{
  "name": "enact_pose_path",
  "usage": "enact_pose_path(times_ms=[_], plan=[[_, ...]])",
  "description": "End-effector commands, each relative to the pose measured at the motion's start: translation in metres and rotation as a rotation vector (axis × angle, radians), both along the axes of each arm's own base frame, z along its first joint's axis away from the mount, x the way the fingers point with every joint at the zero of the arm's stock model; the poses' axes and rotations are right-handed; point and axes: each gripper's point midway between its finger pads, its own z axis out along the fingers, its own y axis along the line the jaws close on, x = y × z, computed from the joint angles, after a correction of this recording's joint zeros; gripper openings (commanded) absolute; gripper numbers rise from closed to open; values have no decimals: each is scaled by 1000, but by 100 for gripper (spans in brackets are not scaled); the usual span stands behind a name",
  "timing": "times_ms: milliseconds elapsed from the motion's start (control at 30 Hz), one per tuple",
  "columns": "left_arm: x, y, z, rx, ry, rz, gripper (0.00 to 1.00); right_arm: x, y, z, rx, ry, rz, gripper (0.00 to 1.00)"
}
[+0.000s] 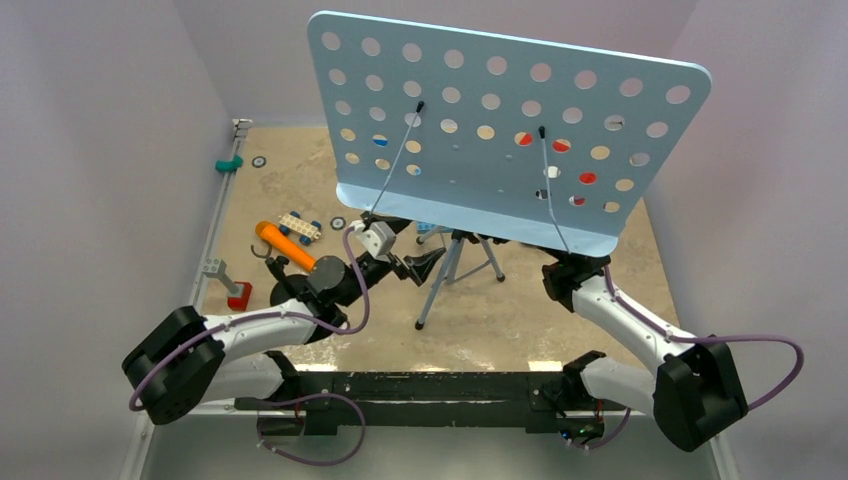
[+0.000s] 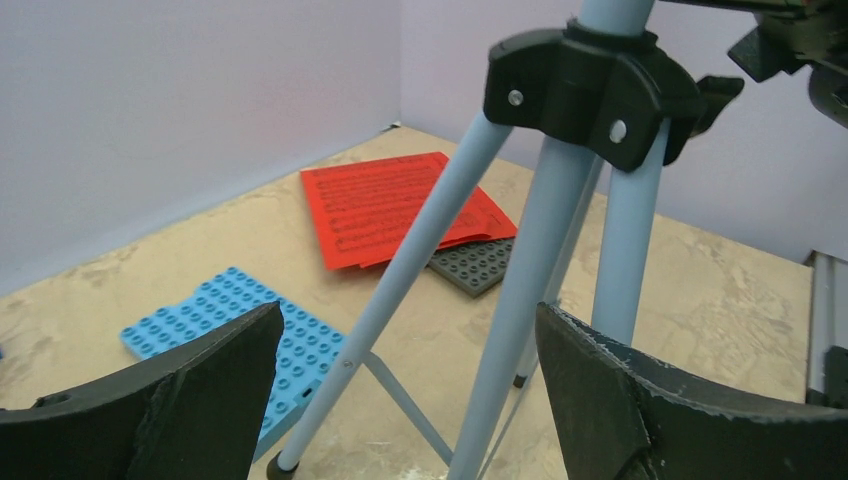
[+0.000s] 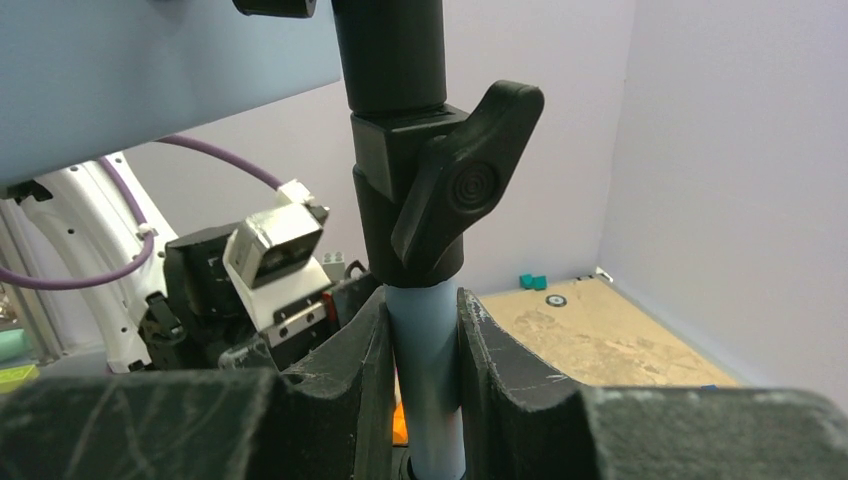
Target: Pack up the instrument practice props
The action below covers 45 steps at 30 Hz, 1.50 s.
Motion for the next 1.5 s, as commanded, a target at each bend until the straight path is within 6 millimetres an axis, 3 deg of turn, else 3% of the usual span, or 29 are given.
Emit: enact_pose_path(times_ms=[0,400,600,967,1200,1467], plan=[[-17,-23,35,-91,-72,-163,100,11,-4,-130,-167,546,38,0],[-40,-8,42,-27,49,-254,100,24,-19,-143,-122,606,-13,0],[-49,-29,35,-47,43,-382,100,20,-20,-142,-122,601,-5,0],[-30,-64,33,-132,-4,-456,100,15,-21,-140,-134,600,-1,0],[-18,-84,29,-99,-24,-492,95,12,-21,-136,-147,599,7,0],[-6,-93,13,-23,-8,-499,100,6,-23,-147,-196,624,0,0]])
